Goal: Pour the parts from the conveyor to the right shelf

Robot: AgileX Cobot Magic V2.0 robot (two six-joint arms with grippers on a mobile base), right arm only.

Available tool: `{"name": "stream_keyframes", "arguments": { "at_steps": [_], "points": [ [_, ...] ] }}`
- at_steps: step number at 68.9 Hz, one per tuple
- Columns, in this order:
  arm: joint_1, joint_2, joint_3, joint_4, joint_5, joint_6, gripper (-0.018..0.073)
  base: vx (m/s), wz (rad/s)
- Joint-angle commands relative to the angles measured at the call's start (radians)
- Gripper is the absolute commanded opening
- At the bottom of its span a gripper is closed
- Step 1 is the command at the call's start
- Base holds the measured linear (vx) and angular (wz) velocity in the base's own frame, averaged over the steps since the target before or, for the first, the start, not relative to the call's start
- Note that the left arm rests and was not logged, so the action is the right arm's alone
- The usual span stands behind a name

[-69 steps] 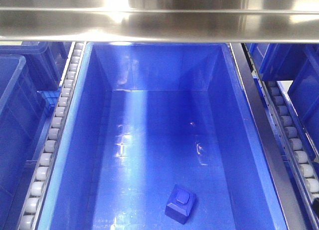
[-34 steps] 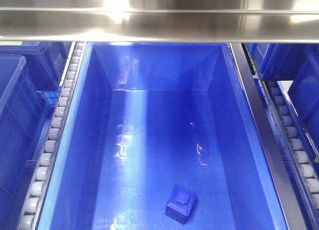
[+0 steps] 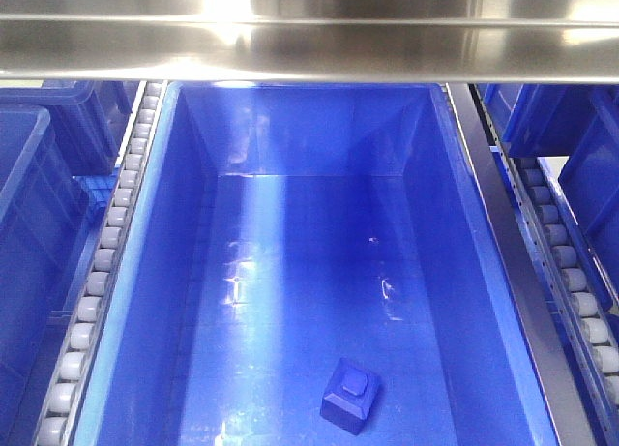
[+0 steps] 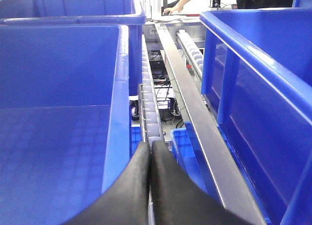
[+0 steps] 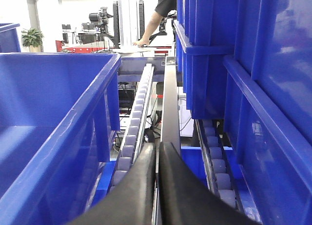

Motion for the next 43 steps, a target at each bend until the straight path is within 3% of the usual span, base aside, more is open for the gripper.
{"name": "stream_keyframes", "arguments": {
  "at_steps": [1,43],
  "points": [
    [0.004,-0.015,-0.001,-0.012,-0.073,-0.001,-0.0011,0.0,0.0],
    [0.004,-0.015,-0.001,-0.012,-0.073,-0.001,-0.0011,0.0,0.0]
  ]
}}
